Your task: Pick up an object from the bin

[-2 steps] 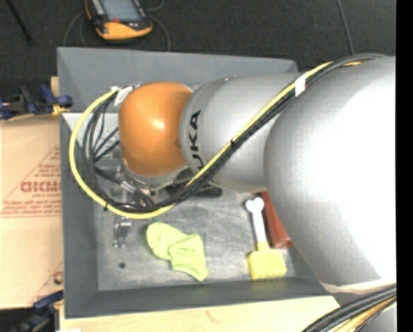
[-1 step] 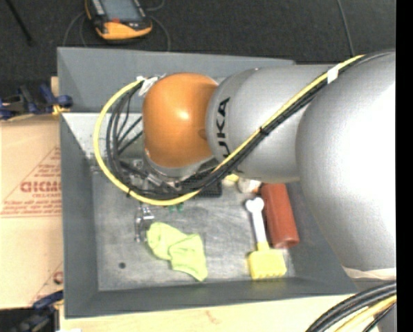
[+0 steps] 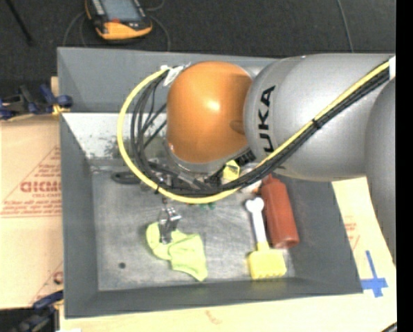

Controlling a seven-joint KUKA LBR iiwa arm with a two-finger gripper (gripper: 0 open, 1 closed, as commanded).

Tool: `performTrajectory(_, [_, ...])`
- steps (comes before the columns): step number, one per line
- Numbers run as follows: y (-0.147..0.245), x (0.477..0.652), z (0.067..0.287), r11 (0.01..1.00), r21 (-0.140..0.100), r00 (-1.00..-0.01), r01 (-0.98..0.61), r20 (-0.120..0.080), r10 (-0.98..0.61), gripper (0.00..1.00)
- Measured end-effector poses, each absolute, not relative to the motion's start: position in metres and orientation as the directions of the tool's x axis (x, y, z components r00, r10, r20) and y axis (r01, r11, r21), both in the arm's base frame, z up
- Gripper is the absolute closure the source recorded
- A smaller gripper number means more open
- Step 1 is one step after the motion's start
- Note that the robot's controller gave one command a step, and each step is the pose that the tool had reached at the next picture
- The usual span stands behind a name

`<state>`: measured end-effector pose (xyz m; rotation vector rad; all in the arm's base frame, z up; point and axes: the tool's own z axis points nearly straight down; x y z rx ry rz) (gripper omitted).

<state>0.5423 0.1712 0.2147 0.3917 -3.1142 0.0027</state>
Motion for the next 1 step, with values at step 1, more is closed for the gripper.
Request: performTrajectory(1, [0.1670,0.5303,0.2733,0.978,0.001,-0.978,-0.210,-0.001,-0.210,0.00])
